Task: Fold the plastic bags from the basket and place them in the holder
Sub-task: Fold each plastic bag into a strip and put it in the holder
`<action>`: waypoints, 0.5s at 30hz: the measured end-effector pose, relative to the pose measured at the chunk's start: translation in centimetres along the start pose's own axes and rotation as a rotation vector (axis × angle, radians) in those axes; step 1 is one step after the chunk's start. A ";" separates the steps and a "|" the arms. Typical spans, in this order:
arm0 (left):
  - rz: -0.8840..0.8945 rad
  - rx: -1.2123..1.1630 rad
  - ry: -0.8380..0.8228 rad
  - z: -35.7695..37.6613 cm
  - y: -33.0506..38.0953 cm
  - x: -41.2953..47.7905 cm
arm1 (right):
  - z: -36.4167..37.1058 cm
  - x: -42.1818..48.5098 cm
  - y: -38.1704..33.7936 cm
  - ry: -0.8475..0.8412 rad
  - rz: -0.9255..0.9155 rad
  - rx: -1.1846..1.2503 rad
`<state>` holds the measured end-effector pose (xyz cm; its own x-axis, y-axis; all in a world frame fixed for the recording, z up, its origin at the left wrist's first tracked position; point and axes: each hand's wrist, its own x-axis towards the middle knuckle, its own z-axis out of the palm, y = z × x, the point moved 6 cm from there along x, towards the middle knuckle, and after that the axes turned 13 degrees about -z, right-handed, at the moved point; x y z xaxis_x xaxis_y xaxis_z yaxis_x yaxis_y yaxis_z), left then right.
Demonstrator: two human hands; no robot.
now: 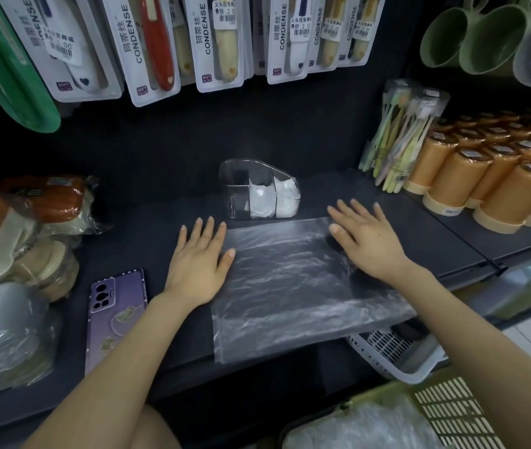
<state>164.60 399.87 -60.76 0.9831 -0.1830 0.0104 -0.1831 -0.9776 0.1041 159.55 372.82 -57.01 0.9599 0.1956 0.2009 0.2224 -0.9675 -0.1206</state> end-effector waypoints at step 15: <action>0.275 -0.277 -0.250 1.1 4.1 -7.6 | 1.2 -11.0 -10.4 0.156 -0.563 -0.121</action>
<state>156.40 397.14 -61.53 0.8598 -0.4843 -0.1615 -0.3941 -0.8308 0.3930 146.91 380.93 -59.08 0.6613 0.6669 0.3435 0.6600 -0.7348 0.1562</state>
